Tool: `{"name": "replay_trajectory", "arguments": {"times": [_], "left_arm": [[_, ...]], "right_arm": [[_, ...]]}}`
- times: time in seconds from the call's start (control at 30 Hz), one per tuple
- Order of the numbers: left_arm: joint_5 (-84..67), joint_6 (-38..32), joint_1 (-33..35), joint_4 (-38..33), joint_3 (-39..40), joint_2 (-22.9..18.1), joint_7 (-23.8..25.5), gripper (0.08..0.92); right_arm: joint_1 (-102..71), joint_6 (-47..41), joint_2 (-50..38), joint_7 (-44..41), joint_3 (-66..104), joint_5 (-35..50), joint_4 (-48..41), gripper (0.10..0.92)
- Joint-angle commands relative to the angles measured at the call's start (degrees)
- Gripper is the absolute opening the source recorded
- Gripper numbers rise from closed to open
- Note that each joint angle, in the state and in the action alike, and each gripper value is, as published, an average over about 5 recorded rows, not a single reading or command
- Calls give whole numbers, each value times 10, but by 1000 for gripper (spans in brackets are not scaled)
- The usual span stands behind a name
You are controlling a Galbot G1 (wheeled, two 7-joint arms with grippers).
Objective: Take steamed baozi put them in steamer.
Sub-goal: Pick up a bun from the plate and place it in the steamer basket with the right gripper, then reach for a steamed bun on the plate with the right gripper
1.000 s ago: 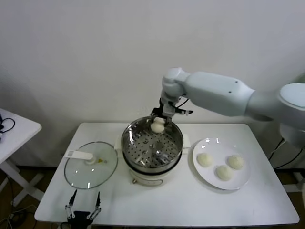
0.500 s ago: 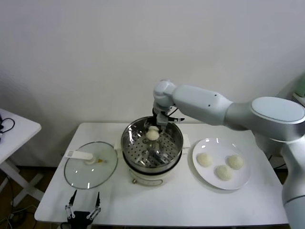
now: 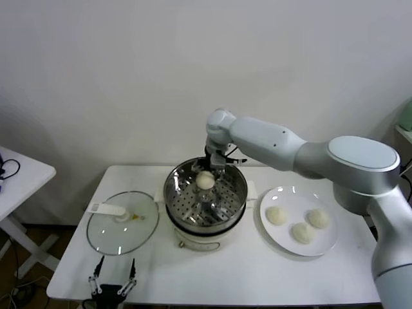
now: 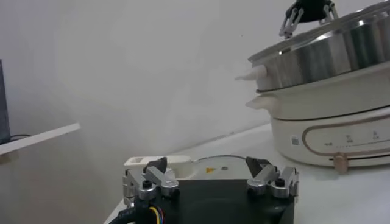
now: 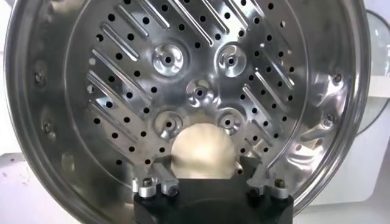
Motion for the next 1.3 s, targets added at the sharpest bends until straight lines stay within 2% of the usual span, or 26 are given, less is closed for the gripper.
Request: {"name": "replay_trajectory", "arguments": {"times": [0.03,0.17,0.3,0.43,0.67,0.87,1.07,1.3], "left_arm": [[1,0,1,-1,-1,-10,0,823],[2,0,3,-1,-2,-10,0,823],[4,0,4,-2,-3,-10,0,823],[5,0,6,-2,-4,-7,0,823],[3,-1,3,1,-6,-4,0,823],[3,0,2,3,-5,-2,1,823],[4,0,6,1,-5,-2,2,823],[11,-5,12,5,-6,-3,0,823]], "right_arm": [[34,5,-19,-9,-18,69,21,821],[125,-41,-59,-59,-103,231,53,822],[220,-152,-111,-108,-213,430,77,823],[268,-274,-178,-136,-284,517,100,823],[286,-433,-297,-101,-361,545,217,823],[223,-554,-382,-46,-344,555,291,823],[126,-616,-412,-23,-276,532,290,823],[-5,-651,-393,8,-162,496,228,823]]}}
